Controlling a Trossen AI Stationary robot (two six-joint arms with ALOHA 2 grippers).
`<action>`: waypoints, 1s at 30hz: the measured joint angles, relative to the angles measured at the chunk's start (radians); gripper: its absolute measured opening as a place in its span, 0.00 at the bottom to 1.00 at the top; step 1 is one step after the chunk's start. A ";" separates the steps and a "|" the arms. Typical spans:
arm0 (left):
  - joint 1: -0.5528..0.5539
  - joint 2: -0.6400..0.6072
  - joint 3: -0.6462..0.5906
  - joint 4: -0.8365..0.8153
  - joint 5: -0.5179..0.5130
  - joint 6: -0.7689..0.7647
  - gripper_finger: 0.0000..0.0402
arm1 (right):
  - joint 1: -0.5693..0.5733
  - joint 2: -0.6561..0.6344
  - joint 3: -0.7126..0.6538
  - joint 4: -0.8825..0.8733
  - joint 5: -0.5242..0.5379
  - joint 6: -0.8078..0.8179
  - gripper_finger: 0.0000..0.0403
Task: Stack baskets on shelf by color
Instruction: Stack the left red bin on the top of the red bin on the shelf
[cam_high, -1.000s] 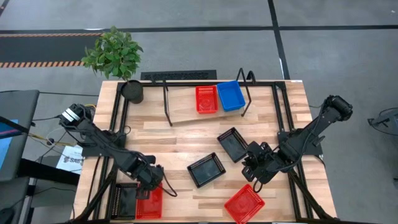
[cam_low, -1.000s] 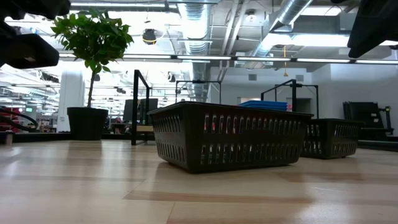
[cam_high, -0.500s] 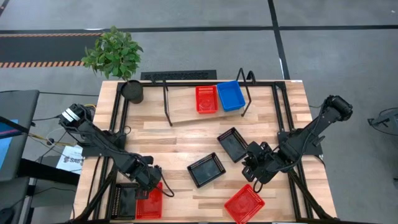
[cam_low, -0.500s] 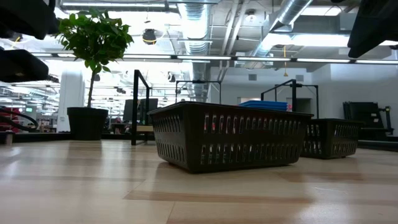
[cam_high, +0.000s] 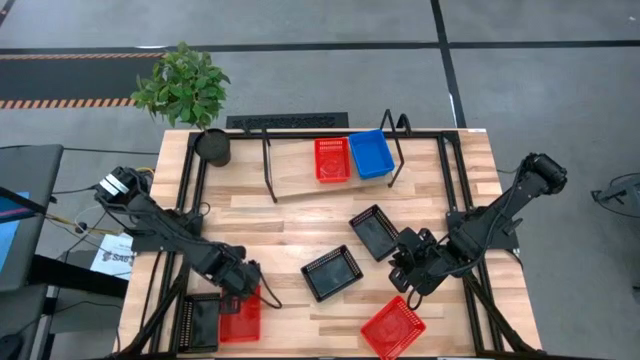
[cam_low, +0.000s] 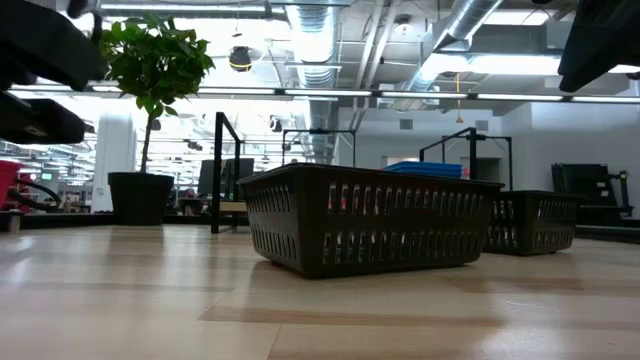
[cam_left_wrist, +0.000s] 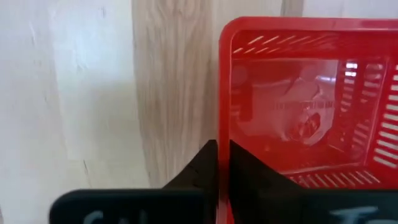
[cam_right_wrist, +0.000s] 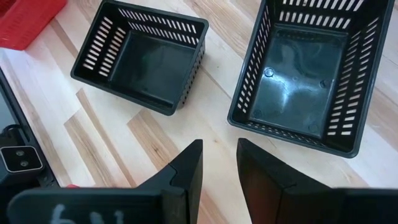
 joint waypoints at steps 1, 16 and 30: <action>0.006 0.000 0.000 -0.001 0.001 0.000 0.02 | 0.000 0.000 0.000 0.000 0.000 0.000 0.30; 0.175 -0.001 0.197 -0.148 -0.012 0.152 0.00 | 0.000 0.000 0.000 -0.001 0.000 -0.005 0.30; 0.629 -0.002 0.620 -0.317 -0.103 0.668 0.00 | -0.002 0.000 0.000 -0.002 0.003 -0.035 0.30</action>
